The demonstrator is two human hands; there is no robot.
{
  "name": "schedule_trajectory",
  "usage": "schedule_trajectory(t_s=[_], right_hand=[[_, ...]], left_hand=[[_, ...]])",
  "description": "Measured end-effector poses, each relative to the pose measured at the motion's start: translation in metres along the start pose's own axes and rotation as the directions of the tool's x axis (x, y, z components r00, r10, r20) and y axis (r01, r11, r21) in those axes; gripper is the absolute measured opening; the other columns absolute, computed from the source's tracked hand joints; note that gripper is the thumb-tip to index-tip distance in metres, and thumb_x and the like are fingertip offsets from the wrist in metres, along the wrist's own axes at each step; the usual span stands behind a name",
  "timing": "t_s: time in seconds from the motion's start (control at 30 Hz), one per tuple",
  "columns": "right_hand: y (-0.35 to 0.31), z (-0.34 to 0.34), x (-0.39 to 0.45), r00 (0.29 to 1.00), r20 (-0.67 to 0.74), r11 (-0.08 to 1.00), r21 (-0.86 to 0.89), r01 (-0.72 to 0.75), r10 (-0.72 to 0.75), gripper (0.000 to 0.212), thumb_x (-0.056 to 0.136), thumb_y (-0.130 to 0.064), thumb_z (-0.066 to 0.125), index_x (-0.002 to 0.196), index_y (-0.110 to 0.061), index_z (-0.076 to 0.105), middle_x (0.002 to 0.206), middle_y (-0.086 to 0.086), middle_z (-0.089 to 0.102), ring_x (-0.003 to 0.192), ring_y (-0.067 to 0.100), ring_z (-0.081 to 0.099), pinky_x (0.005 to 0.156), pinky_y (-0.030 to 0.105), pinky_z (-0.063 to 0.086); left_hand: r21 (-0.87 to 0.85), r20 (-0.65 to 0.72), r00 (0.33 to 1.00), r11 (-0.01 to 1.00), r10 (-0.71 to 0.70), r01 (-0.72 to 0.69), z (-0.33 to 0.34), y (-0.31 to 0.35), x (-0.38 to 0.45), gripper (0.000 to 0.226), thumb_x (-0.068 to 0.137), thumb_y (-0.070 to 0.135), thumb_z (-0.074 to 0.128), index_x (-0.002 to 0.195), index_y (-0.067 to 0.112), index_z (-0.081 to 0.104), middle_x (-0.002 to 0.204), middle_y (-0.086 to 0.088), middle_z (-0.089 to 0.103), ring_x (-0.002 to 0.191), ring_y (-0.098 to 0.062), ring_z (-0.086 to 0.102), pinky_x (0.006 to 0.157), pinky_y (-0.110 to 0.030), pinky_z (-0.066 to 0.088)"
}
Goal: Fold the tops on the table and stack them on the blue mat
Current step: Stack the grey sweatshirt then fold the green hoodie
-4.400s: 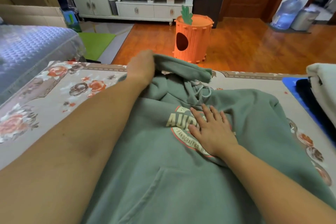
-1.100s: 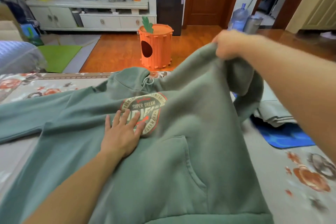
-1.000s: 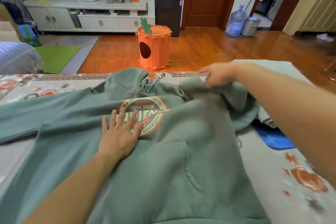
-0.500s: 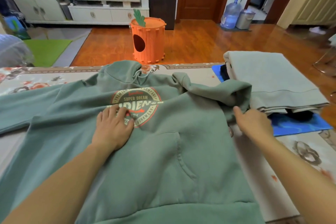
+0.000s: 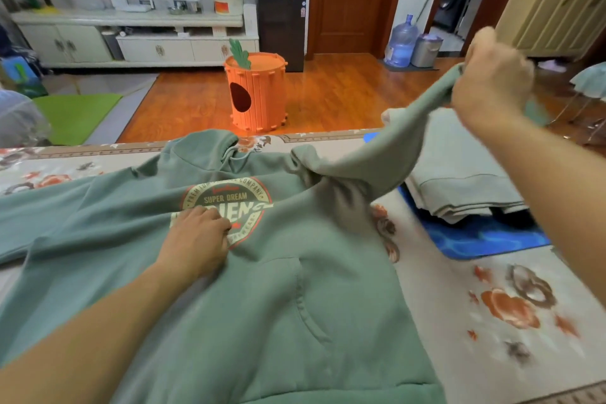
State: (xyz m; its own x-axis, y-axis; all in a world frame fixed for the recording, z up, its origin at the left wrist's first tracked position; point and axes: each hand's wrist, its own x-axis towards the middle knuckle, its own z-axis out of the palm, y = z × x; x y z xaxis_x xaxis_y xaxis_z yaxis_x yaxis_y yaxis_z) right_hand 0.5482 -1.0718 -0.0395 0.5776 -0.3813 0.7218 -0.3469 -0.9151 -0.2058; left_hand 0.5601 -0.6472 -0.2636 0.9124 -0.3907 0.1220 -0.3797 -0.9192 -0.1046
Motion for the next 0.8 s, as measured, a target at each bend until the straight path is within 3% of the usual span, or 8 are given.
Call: schedule_trajectory(t_s=[0.1,0.2,0.27,0.43,0.57,0.67,0.73,0.8], right_hand=[[0.043,0.005,0.038,0.98,0.173,0.837,-0.519,0.174,-0.096,0.021,0.084,-0.015,0.07,0.103,-0.009,0.063,0.109,0.024,0.061,0.112,0.043,0.048,0.104,0.057,0.037],[0.087,0.03,0.024,0.806,0.522,0.754,-0.639,0.152,0.28,0.05,0.089,-0.021,0.059,0.138,-0.013,0.052,0.152,0.023,0.033,0.145,0.048,0.016,0.12,0.064,0.004],[0.107,0.051,0.0,0.741,0.573,0.837,-0.546,0.027,0.35,0.057,0.091,-0.016,0.051,0.147,-0.015,0.041,0.157,0.021,0.023,0.145,0.047,0.013,0.12,0.062,0.007],[0.14,0.084,-0.043,0.746,0.626,0.973,-0.183,-0.142,0.227,0.067,0.089,-0.013,0.054,0.151,-0.022,0.031,0.158,0.013,0.021,0.142,0.039,0.019,0.117,0.052,0.022],[0.18,0.094,-0.044,0.769,0.581,0.959,-0.239,-0.152,0.266,0.087,0.084,-0.013,0.063,0.156,-0.025,0.016,0.164,0.011,0.009,0.148,0.038,0.011,0.121,0.051,0.014],[0.207,0.097,-0.031,0.673,0.489,0.823,-0.211,-0.527,0.556,0.085,0.088,-0.015,0.059,0.157,-0.024,0.01,0.163,0.011,0.011,0.146,0.039,0.016,0.118,0.052,0.022],[0.21,0.096,-0.023,0.555,0.434,0.647,-0.089,-0.758,0.71,0.079,0.091,-0.015,0.056,0.157,-0.02,0.013,0.162,0.012,0.013,0.146,0.039,0.016,0.117,0.052,0.025],[0.211,0.099,-0.016,0.408,0.347,0.4,0.099,-0.911,0.845,0.067,0.092,-0.02,0.053,0.153,-0.011,0.026,0.159,0.014,0.021,0.143,0.038,0.025,0.115,0.048,0.028]], left_hand=[[-0.118,-0.043,0.999,0.993,-0.031,0.025,-0.034,0.029,0.04,0.044,0.079,0.029,0.034,0.078,0.014,0.076,0.089,-0.008,0.071,0.092,-0.034,0.064,0.075,-0.041,0.051],[-0.369,-0.084,0.996,0.93,-0.035,0.001,-0.051,0.07,0.076,0.035,0.09,0.019,0.047,0.113,0.016,0.074,0.117,-0.01,0.067,0.114,-0.032,0.057,0.095,-0.041,0.048],[-0.408,-0.063,0.998,0.912,0.021,-0.044,-0.053,0.093,0.098,0.039,0.093,0.019,0.049,0.127,0.017,0.068,0.129,-0.009,0.063,0.126,-0.029,0.053,0.105,-0.04,0.043],[-0.401,-0.046,0.993,0.909,0.104,-0.114,-0.049,0.128,0.167,0.049,0.097,0.02,0.048,0.146,0.02,0.05,0.142,-0.01,0.054,0.132,-0.031,0.048,0.108,-0.045,0.042],[-0.462,-0.006,0.991,0.878,0.133,-0.121,-0.041,0.149,0.216,0.064,0.097,0.024,0.053,0.157,0.025,0.03,0.159,-0.008,0.036,0.143,-0.031,0.037,0.118,-0.045,0.032],[-0.443,0.085,0.993,0.896,0.078,-0.032,-0.028,0.172,0.234,0.075,0.097,0.04,0.055,0.161,0.023,0.018,0.165,-0.012,0.024,0.148,-0.035,0.027,0.122,-0.044,0.023],[-0.368,-0.07,0.997,0.929,0.019,-0.044,-0.025,0.189,0.228,0.072,0.091,0.048,0.052,0.155,0.023,0.03,0.157,-0.018,0.032,0.142,-0.039,0.033,0.116,-0.05,0.032],[-0.355,-0.323,0.946,0.924,0.024,-0.145,-0.024,0.212,0.209,0.062,0.081,0.053,0.052,0.131,0.017,0.052,0.129,-0.017,0.049,0.121,-0.039,0.048,0.095,-0.051,0.047]])
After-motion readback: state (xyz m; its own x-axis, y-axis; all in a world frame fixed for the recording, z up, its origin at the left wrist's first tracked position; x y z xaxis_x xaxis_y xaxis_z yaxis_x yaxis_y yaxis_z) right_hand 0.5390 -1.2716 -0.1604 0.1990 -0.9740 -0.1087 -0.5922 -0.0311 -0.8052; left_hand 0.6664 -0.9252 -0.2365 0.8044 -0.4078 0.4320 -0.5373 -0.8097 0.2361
